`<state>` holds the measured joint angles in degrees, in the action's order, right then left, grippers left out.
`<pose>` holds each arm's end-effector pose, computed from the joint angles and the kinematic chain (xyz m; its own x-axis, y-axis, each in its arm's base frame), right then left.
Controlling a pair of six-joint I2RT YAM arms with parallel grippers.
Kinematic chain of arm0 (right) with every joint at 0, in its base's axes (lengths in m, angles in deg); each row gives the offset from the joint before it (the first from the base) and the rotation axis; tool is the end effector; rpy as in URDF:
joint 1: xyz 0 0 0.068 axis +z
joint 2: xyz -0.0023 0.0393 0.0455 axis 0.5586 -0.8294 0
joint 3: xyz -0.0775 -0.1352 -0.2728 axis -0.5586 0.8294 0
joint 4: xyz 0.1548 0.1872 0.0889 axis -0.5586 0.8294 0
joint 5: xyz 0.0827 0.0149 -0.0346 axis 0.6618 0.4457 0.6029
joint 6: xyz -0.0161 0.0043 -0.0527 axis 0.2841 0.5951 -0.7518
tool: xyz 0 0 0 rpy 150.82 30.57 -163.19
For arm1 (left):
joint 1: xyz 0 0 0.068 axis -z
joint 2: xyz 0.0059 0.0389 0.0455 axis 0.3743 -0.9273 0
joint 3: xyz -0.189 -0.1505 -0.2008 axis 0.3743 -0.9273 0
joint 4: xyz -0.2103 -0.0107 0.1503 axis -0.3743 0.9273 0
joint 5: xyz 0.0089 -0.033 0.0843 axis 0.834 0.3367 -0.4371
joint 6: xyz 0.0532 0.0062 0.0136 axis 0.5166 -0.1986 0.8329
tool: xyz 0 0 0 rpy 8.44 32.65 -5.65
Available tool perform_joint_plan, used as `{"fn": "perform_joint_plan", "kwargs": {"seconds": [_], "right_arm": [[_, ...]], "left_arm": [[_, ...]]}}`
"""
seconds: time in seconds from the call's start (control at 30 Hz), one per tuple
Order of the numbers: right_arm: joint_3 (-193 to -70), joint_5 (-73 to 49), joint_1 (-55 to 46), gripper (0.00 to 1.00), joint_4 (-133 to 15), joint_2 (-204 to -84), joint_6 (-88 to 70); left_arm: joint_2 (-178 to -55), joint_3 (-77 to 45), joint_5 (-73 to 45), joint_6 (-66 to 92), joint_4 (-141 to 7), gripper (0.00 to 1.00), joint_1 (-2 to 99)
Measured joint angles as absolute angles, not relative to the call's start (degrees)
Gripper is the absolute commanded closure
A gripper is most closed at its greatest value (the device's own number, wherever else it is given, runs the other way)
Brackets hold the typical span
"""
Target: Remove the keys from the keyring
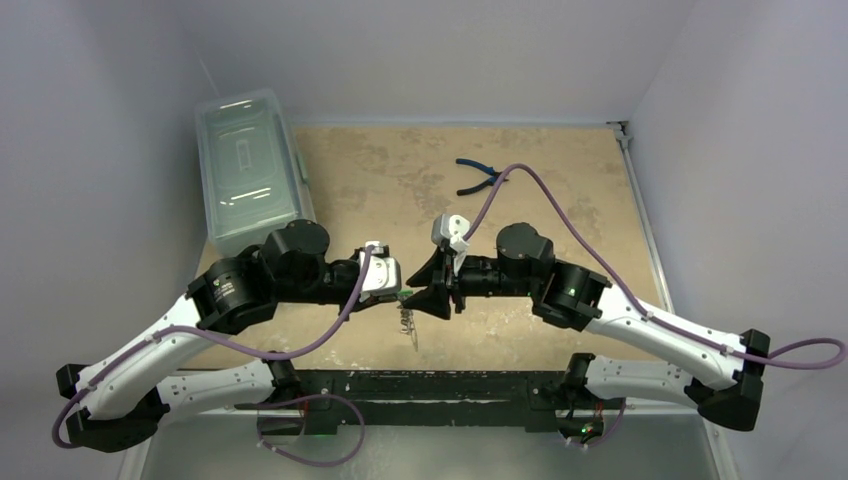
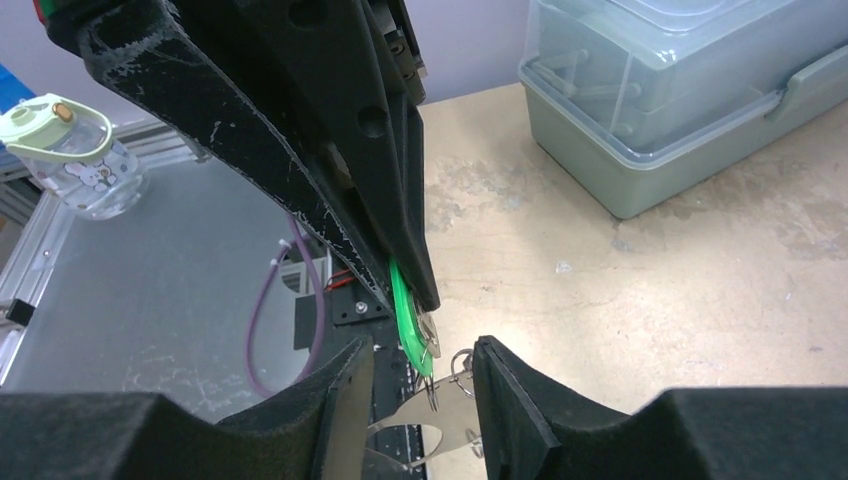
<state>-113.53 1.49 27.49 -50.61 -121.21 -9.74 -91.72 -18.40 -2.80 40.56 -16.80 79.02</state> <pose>0.0882 0.1903 0.4125 -0.1840 -0.1378 -0.9732 -0.9751 0.1501 0.1631 0.0610 -0.1171 0.4327 -0.0004 0.4675 -0.8840 0.9855 0.1500 0.0788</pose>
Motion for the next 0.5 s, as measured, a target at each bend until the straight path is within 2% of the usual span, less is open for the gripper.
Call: {"fn": "perform_joint_plan", "kwargs": {"seconds": [0.07, 0.13, 0.17, 0.23, 0.3, 0.5], "right_arm": [[-113.77, 1.78, 27.49, 0.71, -50.65, -121.56, -9.91], [-113.88, 2.28, 27.49, 0.94, -50.67, -121.80, -10.22], [-113.88, 2.50, 27.49, 1.00, -50.63, -121.82, -10.33], [-113.88, 2.47, 27.45, 1.00, -50.43, -121.82, -10.52], [-113.88, 2.45, 27.47, 1.00, -50.63, -121.78, -10.57], [-113.55, 2.41, 27.49, 1.00, -51.02, -120.56, -9.85]], "left_arm": [[-91.77, -18.40, -2.76, 40.56, -16.80, 1.00, 79.02], [-91.94, -18.40, -2.67, 40.56, -16.80, 1.00, 79.02], [-92.05, -18.40, -2.67, 40.54, -16.80, 1.00, 79.02], [-92.07, -18.40, -2.70, 40.39, -16.58, 0.97, 79.02], [-91.72, -18.40, -2.89, 40.13, -16.61, 0.84, 79.02], [-86.65, -18.40, -6.15, 37.55, -19.38, 0.32, 79.00]]}}
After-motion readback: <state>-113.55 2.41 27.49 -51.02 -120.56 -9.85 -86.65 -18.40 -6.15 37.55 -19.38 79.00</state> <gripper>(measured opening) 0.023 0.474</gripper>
